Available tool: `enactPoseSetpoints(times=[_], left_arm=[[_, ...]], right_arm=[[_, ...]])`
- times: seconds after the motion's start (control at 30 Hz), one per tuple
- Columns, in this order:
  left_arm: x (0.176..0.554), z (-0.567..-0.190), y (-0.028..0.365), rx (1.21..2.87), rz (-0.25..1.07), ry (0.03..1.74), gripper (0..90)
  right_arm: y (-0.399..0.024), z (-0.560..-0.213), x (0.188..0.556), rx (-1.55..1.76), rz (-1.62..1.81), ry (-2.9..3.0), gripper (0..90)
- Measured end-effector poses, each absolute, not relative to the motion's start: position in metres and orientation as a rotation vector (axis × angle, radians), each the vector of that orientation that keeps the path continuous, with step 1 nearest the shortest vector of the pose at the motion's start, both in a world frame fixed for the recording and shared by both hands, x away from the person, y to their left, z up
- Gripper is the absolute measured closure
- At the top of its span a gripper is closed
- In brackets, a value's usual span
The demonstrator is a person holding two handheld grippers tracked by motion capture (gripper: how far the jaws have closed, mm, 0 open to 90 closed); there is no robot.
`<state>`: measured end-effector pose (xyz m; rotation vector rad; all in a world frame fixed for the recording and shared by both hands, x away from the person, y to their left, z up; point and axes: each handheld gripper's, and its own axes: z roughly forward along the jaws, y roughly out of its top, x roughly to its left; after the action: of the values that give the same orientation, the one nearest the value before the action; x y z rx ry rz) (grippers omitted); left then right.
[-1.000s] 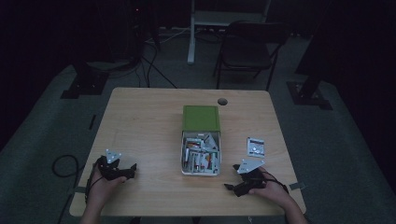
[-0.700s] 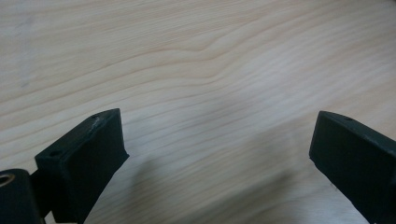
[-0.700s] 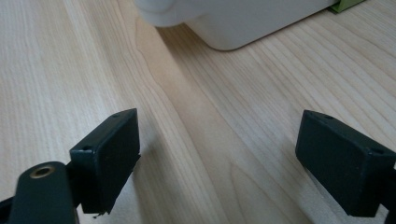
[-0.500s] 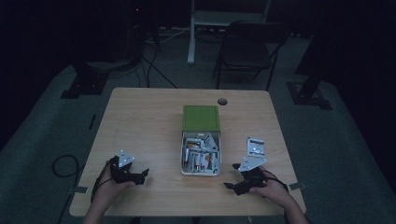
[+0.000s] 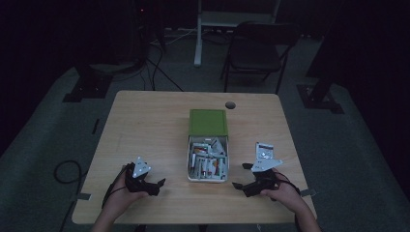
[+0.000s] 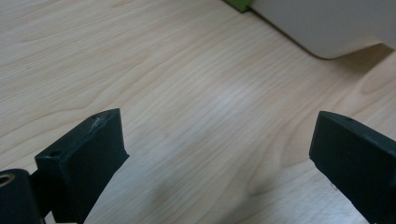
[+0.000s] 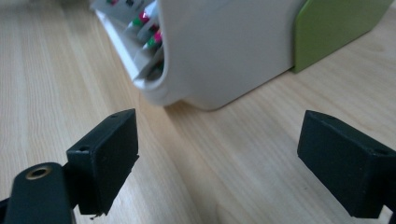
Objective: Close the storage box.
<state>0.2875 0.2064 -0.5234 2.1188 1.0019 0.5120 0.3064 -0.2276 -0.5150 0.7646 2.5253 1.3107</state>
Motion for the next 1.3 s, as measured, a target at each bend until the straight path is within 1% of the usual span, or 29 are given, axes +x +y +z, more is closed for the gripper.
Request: enactPoseSetpoints(times=[0.33, 0.47, 0.83, 1.1, 1.3], left_arm=[[0.287, -0.516, 0.192, 2.088, 0.489, 0.902, 3.7], [0.288, -0.517, 0.183, 2.115, 0.477, 0.853, 3.7], [0.293, -0.504, 0.166, 2.047, 0.485, 0.791, 3.7], [0.298, -0.496, 0.154, 2.027, 0.462, 0.722, 3.7], [0.304, -0.494, 0.148, 2.019, 0.449, 0.701, 3.7]], right_arm=[[-0.228, -0.503, 0.307, 0.792, 1.442, 2.467, 11.7], [-0.227, -0.499, 0.307, 0.785, 1.468, 2.460, 11.8], [-0.219, -0.489, 0.309, 0.777, 1.555, 2.434, 11.7], [-0.213, -0.490, 0.317, 0.777, 1.553, 2.427, 11.8], [-0.211, -0.493, 0.320, 0.789, 1.550, 2.432, 11.8]])
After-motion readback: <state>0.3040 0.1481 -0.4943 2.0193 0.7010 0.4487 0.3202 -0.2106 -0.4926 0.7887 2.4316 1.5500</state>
